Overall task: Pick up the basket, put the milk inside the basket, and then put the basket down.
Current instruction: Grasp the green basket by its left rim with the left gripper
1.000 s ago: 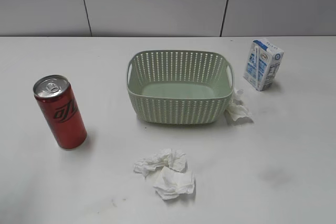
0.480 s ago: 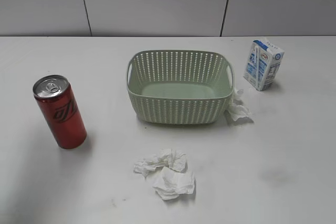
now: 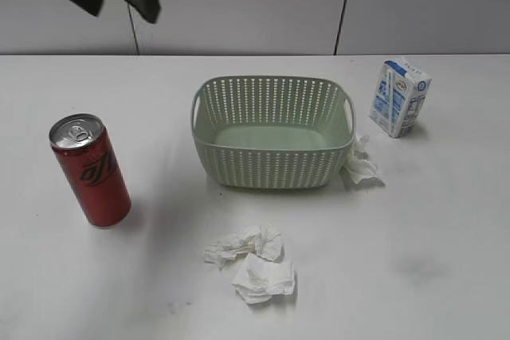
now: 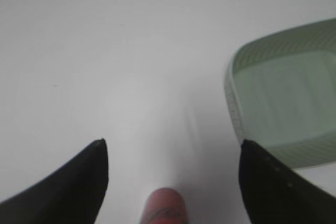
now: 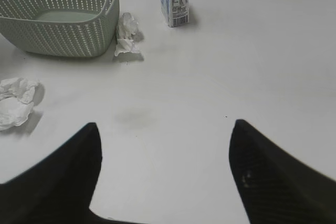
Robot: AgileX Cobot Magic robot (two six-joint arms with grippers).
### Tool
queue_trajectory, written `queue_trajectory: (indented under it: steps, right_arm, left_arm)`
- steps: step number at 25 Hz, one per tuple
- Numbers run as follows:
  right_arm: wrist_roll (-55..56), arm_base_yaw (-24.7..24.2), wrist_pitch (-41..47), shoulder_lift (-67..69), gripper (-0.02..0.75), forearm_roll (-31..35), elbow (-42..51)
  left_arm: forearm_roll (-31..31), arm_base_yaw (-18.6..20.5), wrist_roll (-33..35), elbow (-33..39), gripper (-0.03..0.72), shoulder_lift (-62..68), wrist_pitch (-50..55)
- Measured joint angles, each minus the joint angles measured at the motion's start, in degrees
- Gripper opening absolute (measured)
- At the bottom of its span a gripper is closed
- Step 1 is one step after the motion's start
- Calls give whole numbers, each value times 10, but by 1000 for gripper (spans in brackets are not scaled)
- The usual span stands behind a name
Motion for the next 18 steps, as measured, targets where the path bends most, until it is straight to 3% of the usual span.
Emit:
queue_trajectory:
  steps: [5,18]
  right_arm:
    - [0,0,0,0,572,0,0]
    - [0,0,0,0,572,0,0]
  left_arm:
    - [8,-47,-70,-38,592,84,-1]
    - [-34,-50,-122,-40,592,232,-26]
